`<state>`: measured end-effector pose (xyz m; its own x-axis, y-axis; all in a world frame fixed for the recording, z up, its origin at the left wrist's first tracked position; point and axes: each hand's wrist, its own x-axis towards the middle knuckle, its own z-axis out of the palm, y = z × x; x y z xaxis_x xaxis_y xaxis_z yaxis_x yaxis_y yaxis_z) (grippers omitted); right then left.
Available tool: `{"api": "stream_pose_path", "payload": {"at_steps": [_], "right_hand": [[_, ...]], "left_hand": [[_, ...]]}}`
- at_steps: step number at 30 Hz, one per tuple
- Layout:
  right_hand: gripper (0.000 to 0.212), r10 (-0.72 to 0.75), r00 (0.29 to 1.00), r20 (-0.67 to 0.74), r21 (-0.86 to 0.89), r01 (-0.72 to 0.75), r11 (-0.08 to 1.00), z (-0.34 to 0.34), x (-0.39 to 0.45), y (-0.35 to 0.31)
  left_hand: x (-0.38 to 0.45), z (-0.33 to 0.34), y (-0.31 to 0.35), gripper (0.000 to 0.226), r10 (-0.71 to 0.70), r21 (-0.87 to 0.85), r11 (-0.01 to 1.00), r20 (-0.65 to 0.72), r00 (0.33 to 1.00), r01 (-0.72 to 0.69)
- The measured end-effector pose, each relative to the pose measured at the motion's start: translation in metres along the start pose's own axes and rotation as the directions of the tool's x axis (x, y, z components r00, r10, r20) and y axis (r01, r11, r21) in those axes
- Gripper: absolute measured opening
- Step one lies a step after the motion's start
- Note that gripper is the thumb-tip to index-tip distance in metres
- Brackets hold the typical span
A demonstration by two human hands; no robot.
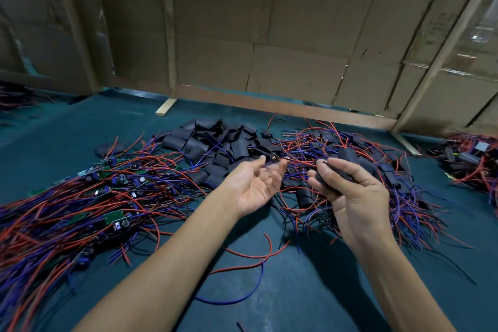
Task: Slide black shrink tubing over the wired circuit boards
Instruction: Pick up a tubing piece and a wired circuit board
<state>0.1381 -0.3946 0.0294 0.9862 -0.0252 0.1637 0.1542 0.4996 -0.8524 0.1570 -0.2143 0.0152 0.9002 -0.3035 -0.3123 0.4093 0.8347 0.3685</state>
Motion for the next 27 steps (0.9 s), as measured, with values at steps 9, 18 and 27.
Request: {"api": "stream_pose_path", "payload": {"at_steps": [9, 18, 27], "right_hand": [[0.039, 0.041, 0.987, 0.156, -0.125, -0.021, 0.992, -0.003, 0.0, 0.001], [0.033, 0.063, 0.99, 0.122, -0.118, -0.049, 0.992, -0.004, -0.001, 0.0], [0.028, 0.042, 0.993, 0.108, -0.001, -0.042, 0.999, 0.0, -0.001, -0.005]], "left_hand": [[-0.009, 0.001, 0.008, 0.043, 0.237, -0.066, 0.97, 0.086, 0.968, -0.232], [-0.009, -0.012, 0.021, 0.04, 0.281, -0.088, 0.956, -0.006, 0.96, -0.281], [-0.014, 0.0, 0.018, 0.029, 0.313, -0.109, 0.947, 0.11, 0.943, -0.302]]}}
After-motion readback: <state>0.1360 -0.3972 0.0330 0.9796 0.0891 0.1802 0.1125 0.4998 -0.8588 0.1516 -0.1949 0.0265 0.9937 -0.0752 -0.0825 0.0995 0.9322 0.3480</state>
